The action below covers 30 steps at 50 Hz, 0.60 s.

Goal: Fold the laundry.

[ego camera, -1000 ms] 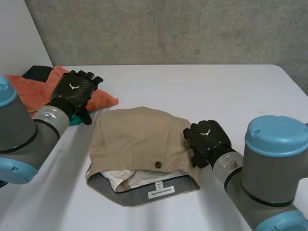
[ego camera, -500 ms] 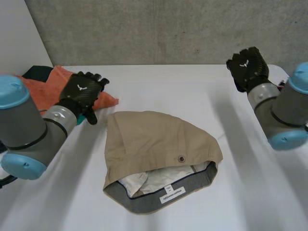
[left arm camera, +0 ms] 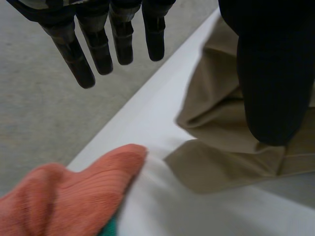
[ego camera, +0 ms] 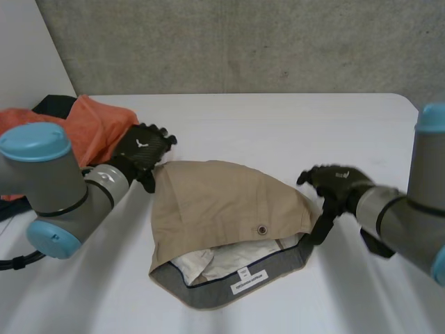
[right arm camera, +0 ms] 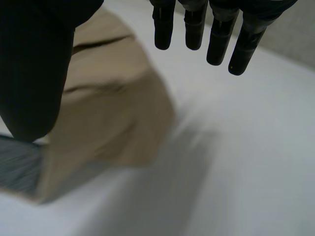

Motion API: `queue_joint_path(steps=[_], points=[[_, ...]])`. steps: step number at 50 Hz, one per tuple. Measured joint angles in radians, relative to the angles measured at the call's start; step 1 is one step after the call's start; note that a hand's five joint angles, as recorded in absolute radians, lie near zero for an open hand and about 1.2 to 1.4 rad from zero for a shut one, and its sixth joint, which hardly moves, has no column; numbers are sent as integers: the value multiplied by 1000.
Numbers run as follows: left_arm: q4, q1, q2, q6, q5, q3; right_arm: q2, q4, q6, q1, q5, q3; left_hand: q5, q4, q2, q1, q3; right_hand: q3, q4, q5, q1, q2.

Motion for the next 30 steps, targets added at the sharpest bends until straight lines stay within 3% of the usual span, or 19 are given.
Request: queue_joint_path(steps=[4, 7, 8, 9, 10, 13, 14, 15, 18, 19, 24, 30], points=[[-4, -3, -35, 0, 35, 16, 0, -72, 40, 3, -21, 81, 88, 89, 87, 91, 88, -1, 0, -1, 0, -2], [-8, -6, -50, -1, 45, 24, 8, -125, 50, 9, -22, 116, 321, 327, 340, 359, 326, -1, 0, -1, 0, -2], [-8, -8, -53, -1, 46, 26, 12, -144, 52, 11, -19, 124, 321, 327, 340, 359, 326, 1, 0, -1, 0, 0], [-10, -11, -57, -1, 47, 28, 23, -174, 54, 14, -11, 134, 615, 631, 641, 648, 629, 71, 64, 65, 63, 68], [-10, -12, -58, -1, 47, 29, 27, -185, 54, 16, -7, 136, 642, 658, 666, 667, 664, 71, 64, 65, 63, 68], [-11, -19, -57, -4, 44, 29, 47, -233, 51, 18, 26, 134, 808, 828, 826, 765, 822, 477, 457, 431, 431, 499], [-12, -20, -57, -4, 43, 29, 51, -248, 48, 17, 37, 132, 808, 828, 826, 765, 822, 477, 457, 431, 431, 499], [-12, -26, -53, -6, 40, 29, 58, -288, 39, 16, 61, 123, 808, 828, 826, 765, 822, 642, 621, 582, 567, 647], [-14, -43, -41, -9, 34, 27, 68, -371, 0, 11, 104, 96, 850, 883, 879, 779, 875, 642, 621, 582, 567, 647], [-16, -50, -31, -10, 29, 26, 70, -397, -26, 9, 115, 82, 850, 883, 879, 779, 875, 958, 939, 872, 682, 940], [-29, -88, 55, -13, -27, 16, 87, -487, -203, 3, 140, -18, 850, 883, 880, 779, 876, 958, 942, 892, 682, 940], [-39, -152, 158, -14, -169, -9, 194, -548, -408, 8, 143, -246, 850, 883, 881, 779, 877, 958, 943, 895, 682, 940]])
